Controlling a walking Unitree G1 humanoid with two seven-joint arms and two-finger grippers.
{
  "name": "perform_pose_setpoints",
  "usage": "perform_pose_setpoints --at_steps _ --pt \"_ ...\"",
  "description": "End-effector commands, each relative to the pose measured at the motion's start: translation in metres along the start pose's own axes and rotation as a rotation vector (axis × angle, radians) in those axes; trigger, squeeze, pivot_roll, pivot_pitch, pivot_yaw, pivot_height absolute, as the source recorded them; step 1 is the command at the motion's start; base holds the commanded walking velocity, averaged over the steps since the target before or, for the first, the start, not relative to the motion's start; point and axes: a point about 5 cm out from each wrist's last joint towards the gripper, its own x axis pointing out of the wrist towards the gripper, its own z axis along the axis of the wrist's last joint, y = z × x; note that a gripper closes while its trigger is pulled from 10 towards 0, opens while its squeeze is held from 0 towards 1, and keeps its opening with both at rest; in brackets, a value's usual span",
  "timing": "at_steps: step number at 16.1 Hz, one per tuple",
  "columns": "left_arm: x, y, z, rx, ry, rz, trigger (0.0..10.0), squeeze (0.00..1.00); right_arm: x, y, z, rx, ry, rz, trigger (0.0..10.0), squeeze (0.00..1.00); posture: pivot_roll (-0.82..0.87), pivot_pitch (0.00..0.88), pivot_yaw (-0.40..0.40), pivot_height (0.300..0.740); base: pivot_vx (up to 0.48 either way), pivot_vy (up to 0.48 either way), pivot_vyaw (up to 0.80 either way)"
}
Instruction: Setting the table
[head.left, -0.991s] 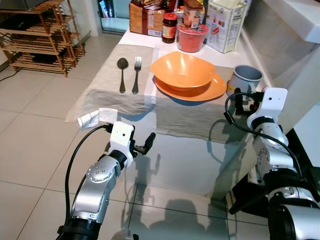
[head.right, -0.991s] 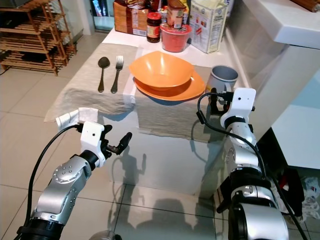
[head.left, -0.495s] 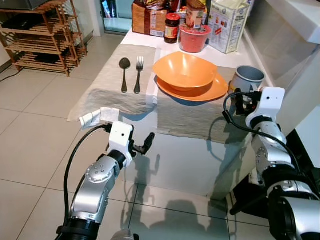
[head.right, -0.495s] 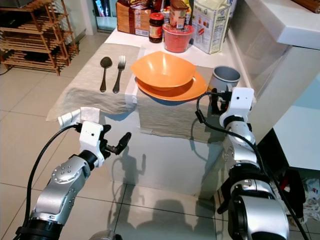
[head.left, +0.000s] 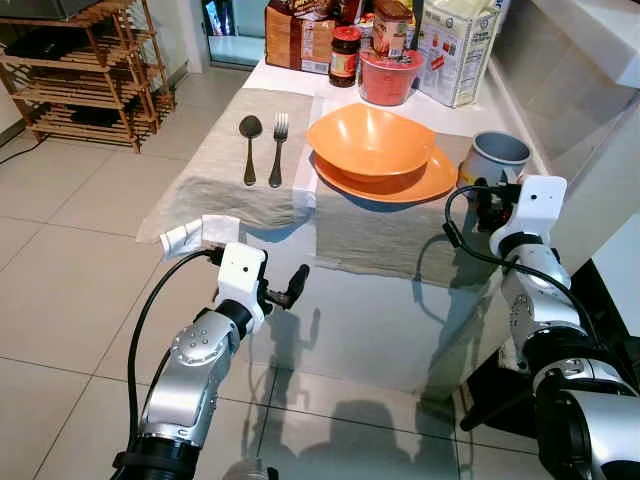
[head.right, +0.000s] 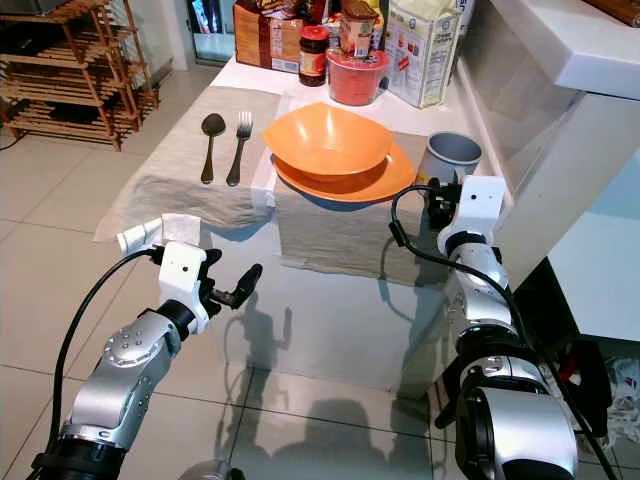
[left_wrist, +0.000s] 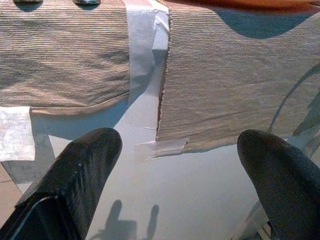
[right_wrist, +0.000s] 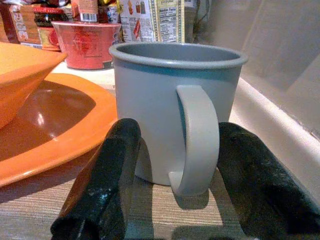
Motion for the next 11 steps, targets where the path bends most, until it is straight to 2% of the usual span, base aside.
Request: perform_pose_setpoints --at_steps 1,11 --pt "0.0020 0.0005 0.0050 0.000 -0.015 0.001 10.0 0.00 0.0041 -0.0033 0.0080 -0.007 -0.023 -0.007 0.0 0.00 0.15 0.000 -0.039 0.740 0.000 0.000 0.00" --pt "0.0056 0.0013 0.0073 0.005 -0.019 0.000 10.0 0.00 0.0019 -0.0046 0.0067 0.001 -0.035 -0.013 0.0 0.00 0.14 0.000 -0.034 0.740 0.000 0.000 0.00"
